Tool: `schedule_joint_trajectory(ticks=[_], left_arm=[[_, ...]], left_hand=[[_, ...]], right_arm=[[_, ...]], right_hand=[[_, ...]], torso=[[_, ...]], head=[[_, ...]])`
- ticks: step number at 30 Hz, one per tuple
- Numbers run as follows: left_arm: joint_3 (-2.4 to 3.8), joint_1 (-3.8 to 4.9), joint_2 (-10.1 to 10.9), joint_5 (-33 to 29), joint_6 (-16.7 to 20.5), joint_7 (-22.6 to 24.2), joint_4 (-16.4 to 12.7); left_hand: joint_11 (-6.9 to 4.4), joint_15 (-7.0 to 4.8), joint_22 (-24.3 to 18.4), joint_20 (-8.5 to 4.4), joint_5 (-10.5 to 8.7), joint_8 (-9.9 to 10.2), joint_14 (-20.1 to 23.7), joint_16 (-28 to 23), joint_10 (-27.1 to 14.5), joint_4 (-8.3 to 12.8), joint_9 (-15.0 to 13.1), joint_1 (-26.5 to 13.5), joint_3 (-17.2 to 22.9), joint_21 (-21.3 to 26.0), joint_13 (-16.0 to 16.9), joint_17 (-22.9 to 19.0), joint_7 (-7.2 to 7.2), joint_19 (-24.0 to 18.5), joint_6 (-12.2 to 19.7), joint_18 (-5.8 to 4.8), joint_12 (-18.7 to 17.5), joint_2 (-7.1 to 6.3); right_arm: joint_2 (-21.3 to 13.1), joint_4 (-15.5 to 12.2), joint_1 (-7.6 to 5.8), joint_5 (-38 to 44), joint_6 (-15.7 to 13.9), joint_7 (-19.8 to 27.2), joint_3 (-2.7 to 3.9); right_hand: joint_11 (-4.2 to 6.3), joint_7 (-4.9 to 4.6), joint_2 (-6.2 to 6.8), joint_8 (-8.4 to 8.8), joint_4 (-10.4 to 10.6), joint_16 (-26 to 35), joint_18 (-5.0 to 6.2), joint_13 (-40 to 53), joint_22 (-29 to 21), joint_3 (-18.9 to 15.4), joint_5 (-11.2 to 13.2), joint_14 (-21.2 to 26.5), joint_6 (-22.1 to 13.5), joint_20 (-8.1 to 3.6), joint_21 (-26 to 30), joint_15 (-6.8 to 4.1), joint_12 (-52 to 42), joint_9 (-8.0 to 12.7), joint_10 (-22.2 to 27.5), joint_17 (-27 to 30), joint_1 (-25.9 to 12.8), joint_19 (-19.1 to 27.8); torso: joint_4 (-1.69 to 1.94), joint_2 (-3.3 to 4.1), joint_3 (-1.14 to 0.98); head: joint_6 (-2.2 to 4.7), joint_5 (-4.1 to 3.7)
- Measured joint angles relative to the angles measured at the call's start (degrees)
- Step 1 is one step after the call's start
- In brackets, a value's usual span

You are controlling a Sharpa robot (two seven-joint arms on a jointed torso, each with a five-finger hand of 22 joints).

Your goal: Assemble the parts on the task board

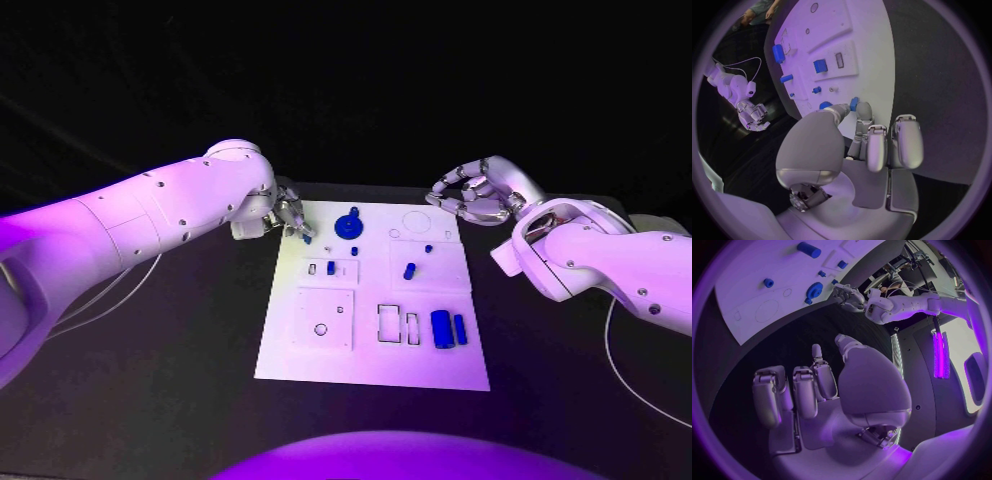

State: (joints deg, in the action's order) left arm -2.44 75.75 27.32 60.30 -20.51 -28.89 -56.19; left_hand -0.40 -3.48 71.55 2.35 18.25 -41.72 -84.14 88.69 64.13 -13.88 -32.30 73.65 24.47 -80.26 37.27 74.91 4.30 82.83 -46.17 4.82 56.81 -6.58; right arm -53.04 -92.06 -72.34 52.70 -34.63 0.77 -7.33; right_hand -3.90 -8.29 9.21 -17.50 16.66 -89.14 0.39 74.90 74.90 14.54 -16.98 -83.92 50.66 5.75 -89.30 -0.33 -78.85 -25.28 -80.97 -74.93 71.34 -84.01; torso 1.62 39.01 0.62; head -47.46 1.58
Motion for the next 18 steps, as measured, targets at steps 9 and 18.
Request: schedule_joint_trajectory(ticks=[9, 18], left_arm=[[0.0, -0.01, 0.0, -0.31, -0.32, 0.31, 0.15], [-0.02, -0.04, 0.81, -1.17, 0.19, 1.0, -0.56]], left_hand=[[0.41, -0.2, 0.28, -0.21, -0.05, -1.0, 0.2, 0.22, 0.61, -0.95, 0.01, 2.59, 3.47, 0.0, -0.79, 0.0, 0.17, 0.21, 0.64, 0.0, 0.0, 0.78], [0.36, -0.2, 0.71, -0.21, 0.47, -2.55, 0.2, 0.22, 2.35, -1.91, -0.77, 1.05, 7.75, -0.24, 0.29, 0.0, 0.39, 0.21, 0.81, 0.0, 1.16, -0.76]], right_arm=[[0.0, 0.0, 0.0, 0.01, -0.01, 0.0, 0.02], [0.0, 0.09, 0.0, 0.0, -0.02, 0.04, 0.0]], right_hand=[[0.0, 0.0, 0.0, 0.0, 0.0, 0.0, 0.0, 0.0, 0.05, 0.0, 0.0, 0.0, 0.0, 0.0, 0.0, 0.0, 0.0, -0.04, 0.0, 0.01, 0.0, 0.0], [0.22, 0.0, 0.0, 0.0, 0.0, 0.0, 0.0, 0.05, 0.04, 0.0, 0.0, 0.0, 0.0, 0.0, 0.0, 0.0, 0.0, -0.04, -0.22, 0.01, 0.0, 0.0]], torso=[[0.01, -0.01, -0.01], [0.02, -0.08, -0.01]], head=[[-0.06, -0.01], [-0.12, 0.06]])
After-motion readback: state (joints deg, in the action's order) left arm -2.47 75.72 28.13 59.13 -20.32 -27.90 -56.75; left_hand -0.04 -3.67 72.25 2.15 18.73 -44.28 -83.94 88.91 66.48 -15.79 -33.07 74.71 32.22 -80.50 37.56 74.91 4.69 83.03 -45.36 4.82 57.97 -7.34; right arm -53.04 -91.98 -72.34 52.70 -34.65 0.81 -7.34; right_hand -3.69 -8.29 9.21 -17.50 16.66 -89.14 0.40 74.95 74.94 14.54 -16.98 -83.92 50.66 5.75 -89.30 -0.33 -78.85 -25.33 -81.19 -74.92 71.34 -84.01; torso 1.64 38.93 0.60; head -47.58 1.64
